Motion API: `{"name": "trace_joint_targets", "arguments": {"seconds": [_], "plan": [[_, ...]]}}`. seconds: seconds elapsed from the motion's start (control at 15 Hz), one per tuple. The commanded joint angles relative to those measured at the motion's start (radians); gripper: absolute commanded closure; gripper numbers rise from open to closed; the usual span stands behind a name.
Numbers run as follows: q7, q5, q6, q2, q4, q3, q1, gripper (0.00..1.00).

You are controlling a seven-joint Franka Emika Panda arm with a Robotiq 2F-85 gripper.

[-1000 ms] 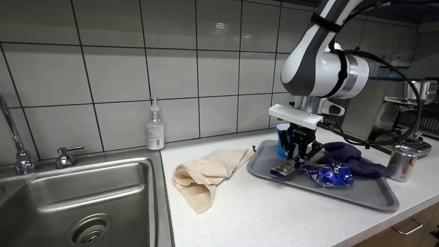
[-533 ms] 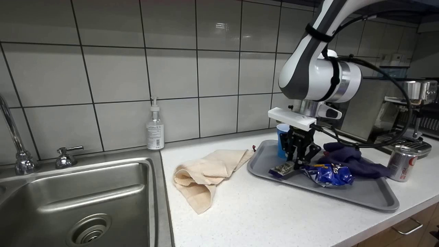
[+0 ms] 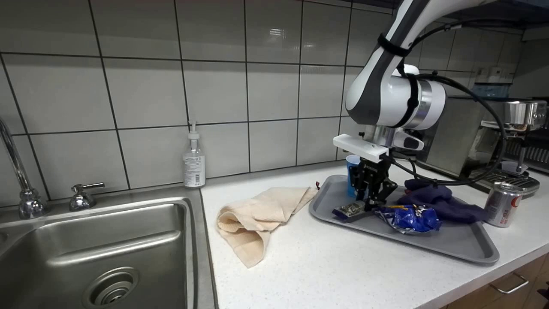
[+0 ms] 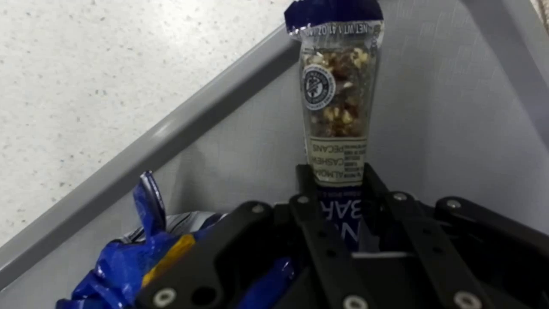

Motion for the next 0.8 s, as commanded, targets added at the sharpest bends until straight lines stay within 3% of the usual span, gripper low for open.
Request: {"name": "trace_joint_targets", "arguments": {"seconds": [0.0, 0.33, 0.73], "plan": [[0.024, 0.011, -0.038, 0.002, 0.027, 0.007, -0.012, 0.38], [0.0, 0.003, -0.033, -0.031, 0.007, 0.013, -0.013, 0.01], [-0.048, 0.001, -0.03, -0.1, -0.038, 0.039, -0.012, 0.0]]}}
